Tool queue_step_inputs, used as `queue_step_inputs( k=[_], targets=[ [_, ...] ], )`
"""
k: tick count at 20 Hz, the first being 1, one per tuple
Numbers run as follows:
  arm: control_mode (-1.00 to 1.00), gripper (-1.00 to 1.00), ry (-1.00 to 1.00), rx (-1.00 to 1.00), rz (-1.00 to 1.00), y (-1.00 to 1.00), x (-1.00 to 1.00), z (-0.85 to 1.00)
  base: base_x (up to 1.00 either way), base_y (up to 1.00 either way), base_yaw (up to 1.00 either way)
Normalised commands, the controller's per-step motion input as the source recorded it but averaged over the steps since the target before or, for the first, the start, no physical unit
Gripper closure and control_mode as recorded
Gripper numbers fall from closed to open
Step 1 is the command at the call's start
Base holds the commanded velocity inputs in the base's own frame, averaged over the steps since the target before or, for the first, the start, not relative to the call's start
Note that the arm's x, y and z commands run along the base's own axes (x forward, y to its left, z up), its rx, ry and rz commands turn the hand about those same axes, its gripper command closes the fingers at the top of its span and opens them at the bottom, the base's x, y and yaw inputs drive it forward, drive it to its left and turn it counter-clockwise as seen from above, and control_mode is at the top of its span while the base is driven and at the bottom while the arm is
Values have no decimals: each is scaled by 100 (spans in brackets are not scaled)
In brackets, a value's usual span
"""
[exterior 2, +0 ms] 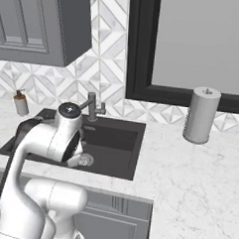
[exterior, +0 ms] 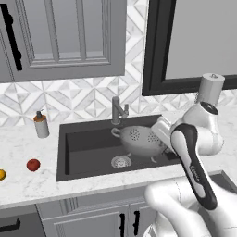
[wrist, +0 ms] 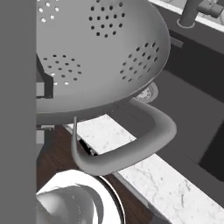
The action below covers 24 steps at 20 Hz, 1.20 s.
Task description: Put the colander in the sink, put the apple, tangerine in the colander, and turn on the sink faucet and pour water over the colander.
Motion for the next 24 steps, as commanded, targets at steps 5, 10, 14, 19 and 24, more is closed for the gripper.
queue_step_inputs(
  k=[5, 10, 14, 19, 24],
  targets=[
    [-100, 100, -5, 0, 22, -85, 0, 8, 0, 0, 0],
    [-100, 100, 1, -6, 23, -40, 44, -7, 0, 0, 0],
    [-100, 100, 5, 0, 23, -20, 82, -14, 0, 0, 0],
    [-100, 100, 11, -3, 14, 1, 89, -26, 0, 0, 0],
    [-100, 100, 10, -4, 3, 0, 53, -37, 0, 0, 0]
  ],
)
